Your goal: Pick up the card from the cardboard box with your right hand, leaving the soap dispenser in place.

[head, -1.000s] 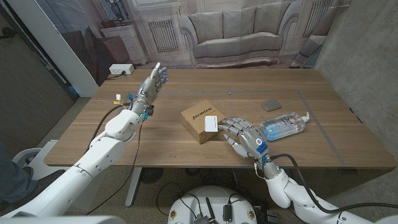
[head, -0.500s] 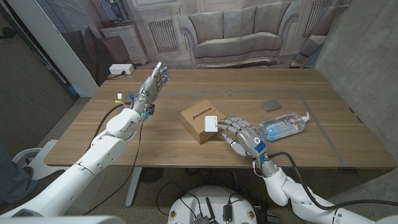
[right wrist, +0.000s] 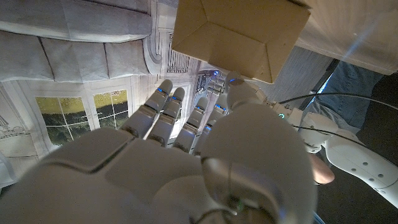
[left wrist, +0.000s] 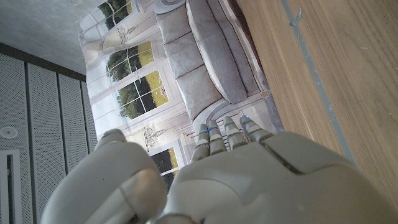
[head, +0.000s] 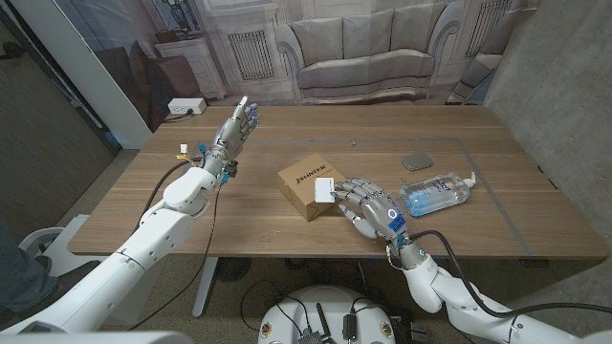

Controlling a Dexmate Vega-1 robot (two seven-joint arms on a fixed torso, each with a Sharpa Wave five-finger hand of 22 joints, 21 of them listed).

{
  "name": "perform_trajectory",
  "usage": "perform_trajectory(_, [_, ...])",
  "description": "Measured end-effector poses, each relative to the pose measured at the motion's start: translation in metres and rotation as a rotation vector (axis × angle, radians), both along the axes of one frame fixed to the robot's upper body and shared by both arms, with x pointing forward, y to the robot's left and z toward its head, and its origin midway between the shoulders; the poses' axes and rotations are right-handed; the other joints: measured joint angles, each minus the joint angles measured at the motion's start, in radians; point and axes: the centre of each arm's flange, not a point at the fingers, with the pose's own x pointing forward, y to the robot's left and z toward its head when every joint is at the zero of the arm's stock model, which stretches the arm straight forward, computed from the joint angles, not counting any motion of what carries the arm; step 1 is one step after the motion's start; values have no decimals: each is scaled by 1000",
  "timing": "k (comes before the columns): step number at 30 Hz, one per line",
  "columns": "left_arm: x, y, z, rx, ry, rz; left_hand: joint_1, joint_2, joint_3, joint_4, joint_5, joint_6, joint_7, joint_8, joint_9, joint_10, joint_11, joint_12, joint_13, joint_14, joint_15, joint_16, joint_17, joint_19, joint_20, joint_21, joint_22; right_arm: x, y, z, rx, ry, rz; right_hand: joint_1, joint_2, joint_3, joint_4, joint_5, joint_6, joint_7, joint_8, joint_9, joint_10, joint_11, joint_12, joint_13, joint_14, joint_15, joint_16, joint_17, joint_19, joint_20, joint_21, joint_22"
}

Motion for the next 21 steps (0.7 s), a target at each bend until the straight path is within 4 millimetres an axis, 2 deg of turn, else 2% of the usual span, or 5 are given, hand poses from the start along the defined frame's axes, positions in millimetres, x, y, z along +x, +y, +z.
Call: perform_trajectory(21, [-4,-1,-1,-4,-4,4,0,0,-7,1,0,0,0,0,0,4,-4,0,0,0,0,0,0,-2,2,0,0,2,-1,2,-23,-2,2,-8,0,-4,4,-3,0,0,-5,0,-13,-2,-8,-5,-2,2,0,0,0,0,0,0])
